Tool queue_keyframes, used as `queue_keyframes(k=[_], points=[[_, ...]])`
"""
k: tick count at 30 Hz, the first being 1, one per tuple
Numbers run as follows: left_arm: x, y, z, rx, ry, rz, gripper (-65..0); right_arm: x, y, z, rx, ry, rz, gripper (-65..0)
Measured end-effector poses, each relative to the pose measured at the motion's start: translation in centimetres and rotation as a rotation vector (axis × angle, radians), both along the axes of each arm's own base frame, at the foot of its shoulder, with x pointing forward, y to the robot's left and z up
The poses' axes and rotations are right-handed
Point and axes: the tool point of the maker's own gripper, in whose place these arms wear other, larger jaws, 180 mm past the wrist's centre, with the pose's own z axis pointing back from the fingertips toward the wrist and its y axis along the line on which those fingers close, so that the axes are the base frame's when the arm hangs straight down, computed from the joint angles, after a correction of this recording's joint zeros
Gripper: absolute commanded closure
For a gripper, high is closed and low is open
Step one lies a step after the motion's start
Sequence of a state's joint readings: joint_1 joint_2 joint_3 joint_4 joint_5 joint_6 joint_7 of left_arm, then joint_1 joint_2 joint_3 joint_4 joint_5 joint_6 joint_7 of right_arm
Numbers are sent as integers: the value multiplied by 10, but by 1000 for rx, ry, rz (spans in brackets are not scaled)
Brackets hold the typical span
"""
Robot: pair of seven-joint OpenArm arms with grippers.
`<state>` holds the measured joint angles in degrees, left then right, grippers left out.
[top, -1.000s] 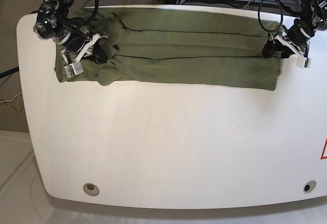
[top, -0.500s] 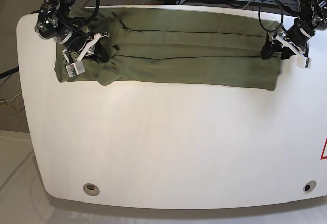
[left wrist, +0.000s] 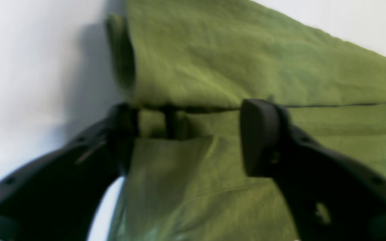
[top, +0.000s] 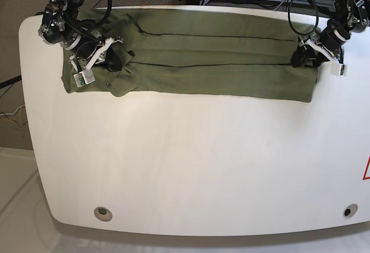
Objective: Fold the T-shirt properly
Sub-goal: 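Lower the left gripper onto the other strip end and close on it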
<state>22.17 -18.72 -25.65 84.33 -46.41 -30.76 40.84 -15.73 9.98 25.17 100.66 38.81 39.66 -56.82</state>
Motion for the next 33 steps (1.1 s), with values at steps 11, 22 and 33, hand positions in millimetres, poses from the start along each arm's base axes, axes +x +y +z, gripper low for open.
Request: queue_keyframes(k=[11,22,33], points=[[-5,-1,-8,7,37,-2,0,0,1,0,0,2,3,0],[-3,6,-4,20,21,17,-62,-1,1,-1,-2,6,4,0],[-6,18,2,33,4,5,-19,-2,1,-2,-1,9,3,0]])
